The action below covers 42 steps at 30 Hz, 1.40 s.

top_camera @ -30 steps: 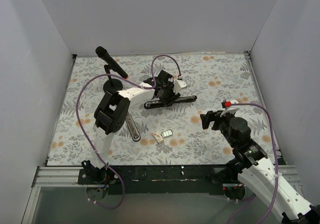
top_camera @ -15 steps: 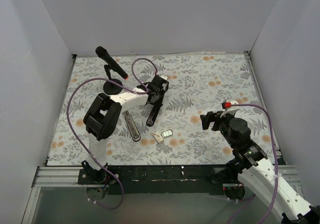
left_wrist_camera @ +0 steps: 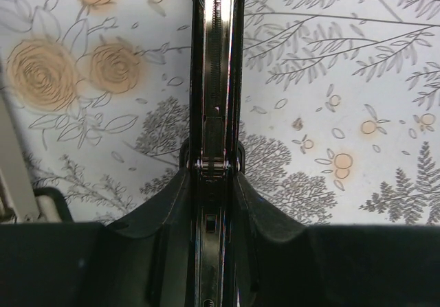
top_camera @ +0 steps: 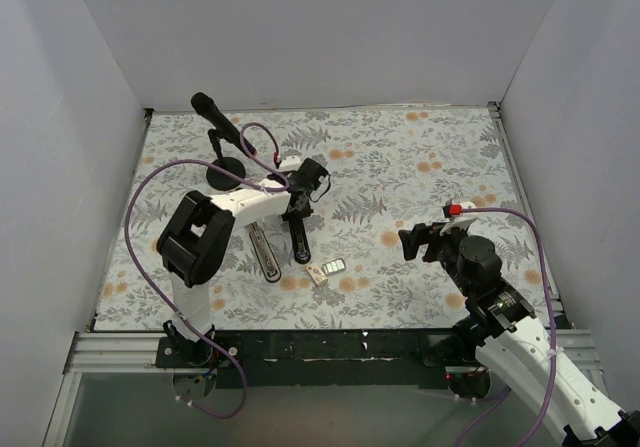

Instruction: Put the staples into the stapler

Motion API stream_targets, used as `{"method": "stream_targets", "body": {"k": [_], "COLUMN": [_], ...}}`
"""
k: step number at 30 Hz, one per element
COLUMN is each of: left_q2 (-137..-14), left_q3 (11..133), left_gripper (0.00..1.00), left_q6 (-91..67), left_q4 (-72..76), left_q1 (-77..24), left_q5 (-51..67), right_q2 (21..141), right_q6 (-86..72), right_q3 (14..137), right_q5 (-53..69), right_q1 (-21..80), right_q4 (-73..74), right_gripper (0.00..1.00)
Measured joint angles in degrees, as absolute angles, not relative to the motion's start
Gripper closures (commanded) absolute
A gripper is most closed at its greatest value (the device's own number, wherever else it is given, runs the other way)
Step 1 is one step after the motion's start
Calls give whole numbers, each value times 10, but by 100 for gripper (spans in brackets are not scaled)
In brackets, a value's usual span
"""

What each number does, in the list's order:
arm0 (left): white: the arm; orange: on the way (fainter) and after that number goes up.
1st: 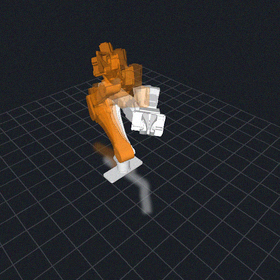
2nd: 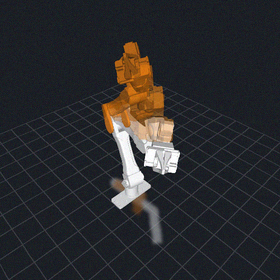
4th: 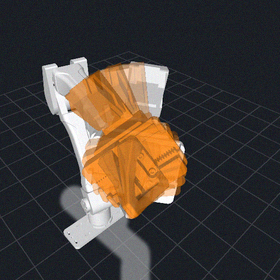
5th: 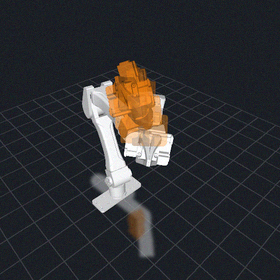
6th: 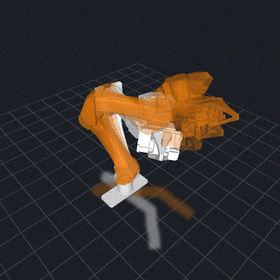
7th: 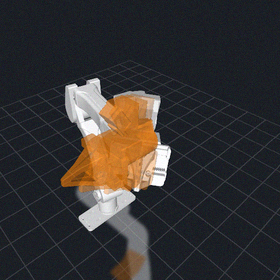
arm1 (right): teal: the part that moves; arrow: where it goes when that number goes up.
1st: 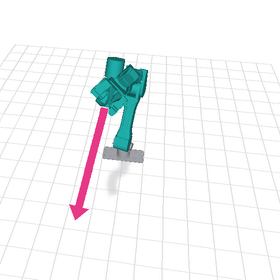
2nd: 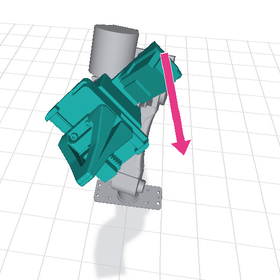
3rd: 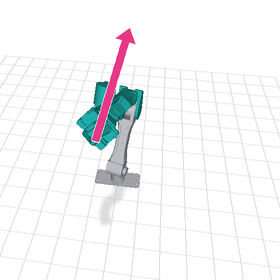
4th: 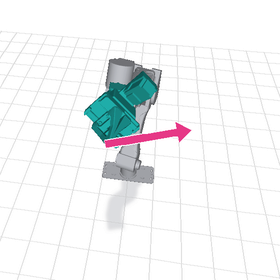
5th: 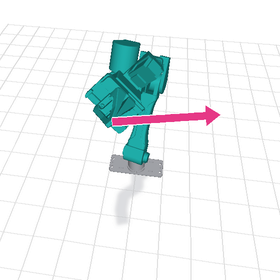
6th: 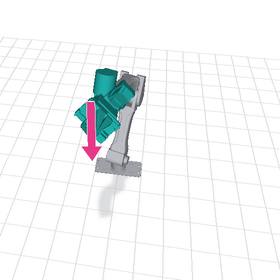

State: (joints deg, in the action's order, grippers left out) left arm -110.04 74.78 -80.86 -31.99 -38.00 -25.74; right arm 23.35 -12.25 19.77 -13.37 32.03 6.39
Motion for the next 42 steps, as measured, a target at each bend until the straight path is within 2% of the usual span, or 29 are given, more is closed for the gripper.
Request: {"method": "stream_targets", "body": {"k": [7, 24, 28, 31, 39, 42], "left_q2": [-1062, -1063, -1063, -1063, -1058, -1058], "left_q3": [705, 711, 710, 708, 693, 693], "left_gripper": [100, 100, 97, 85, 86, 83], "left_q6": [-862, -904, -904, -905, -907, -906], "left_q4": [-355, -388, -386, -383, -362, -353], "left_q1": [-392, -406, -396, -391, -384, -377], "left_q5": [-270, -318, -320, -319, -316, -310], "right_q2": [233, 225, 233, 244, 256, 258], "right_q6": [-124, -133, -133, -133, -134, -134], "right_q3": [196, 189, 189, 189, 189, 189], "right_q5": [-129, -117, -112, -106, -92, -88], "right_q1": [321, 321, 321, 321, 321, 321], "right_q4": [64, 77, 77, 78, 81, 81], "right_gripper": [7, 5, 4, 4, 3, 3]}}
